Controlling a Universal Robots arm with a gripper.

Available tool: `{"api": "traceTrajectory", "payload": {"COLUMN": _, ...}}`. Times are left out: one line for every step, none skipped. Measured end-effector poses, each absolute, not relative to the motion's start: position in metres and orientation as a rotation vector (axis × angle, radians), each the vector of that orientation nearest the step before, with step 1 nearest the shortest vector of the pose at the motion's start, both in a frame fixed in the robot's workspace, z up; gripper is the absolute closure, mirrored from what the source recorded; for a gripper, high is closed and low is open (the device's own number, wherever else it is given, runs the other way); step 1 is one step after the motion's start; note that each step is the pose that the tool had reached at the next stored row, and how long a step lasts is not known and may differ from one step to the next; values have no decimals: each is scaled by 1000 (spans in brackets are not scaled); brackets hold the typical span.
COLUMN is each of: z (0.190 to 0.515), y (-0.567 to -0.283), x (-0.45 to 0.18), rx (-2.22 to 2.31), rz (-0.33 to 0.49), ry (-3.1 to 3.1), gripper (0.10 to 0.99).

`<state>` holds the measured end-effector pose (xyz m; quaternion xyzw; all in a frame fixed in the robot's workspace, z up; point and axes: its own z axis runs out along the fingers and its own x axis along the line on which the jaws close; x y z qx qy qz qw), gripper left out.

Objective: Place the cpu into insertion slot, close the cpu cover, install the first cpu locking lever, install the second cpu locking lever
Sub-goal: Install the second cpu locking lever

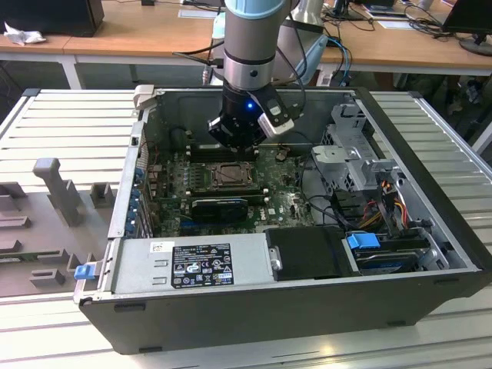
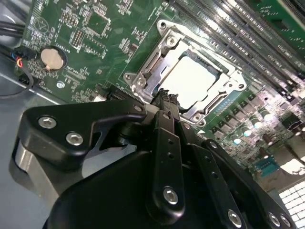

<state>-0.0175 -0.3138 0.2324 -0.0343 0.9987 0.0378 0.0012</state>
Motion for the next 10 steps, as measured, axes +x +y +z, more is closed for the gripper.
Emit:
{"api": "traceTrajectory", "payload": {"z": 233, "y": -314, "x": -17, "rx": -108, "rz": 118, "ry": 3135, "gripper": 980}}
{"api": "traceTrajectory", "payload": {"z": 234, "y": -315, "x": -17, "rx": -107, "rz": 118, "ry": 3135, "gripper": 980}}
{"api": "traceTrajectory", "payload": {"z": 236, "y": -315, "x": -17, "rx": -108, "rz": 118, "ry": 3135, "gripper": 980}}
{"api": "traceTrajectory", "payload": {"z": 240, "y": -315, "x": -17, "rx": -108, "rz": 119, "ry": 3135, "gripper": 980}}
{"api": "traceTrajectory", "payload": {"z": 245, "y": -315, "x": -17, "rx": -108, "rz": 118, "ry": 3135, "gripper": 980}}
{"api": "traceTrajectory", "payload": {"z": 246, "y": -316, "x": -17, "rx": -108, "rz": 119, "ry": 3135, "gripper": 980}}
{"api": "traceTrajectory", "payload": {"z": 246, "y": -319, "x": -17, "rx": -108, "rz": 119, "ry": 3135, "gripper": 980}}
{"api": "traceTrajectory", "payload": {"z": 246, "y": -322, "x": -17, "rx": -108, "rz": 119, "ry": 3135, "gripper": 980}}
{"api": "traceTrajectory", "payload": {"z": 246, "y": -327, "x": -17, "rx": -108, "rz": 119, "ry": 3135, "gripper": 980}}
{"api": "traceTrajectory", "payload": {"z": 246, "y": -331, "x": -17, "rx": -108, "rz": 119, "ry": 3135, "gripper": 980}}
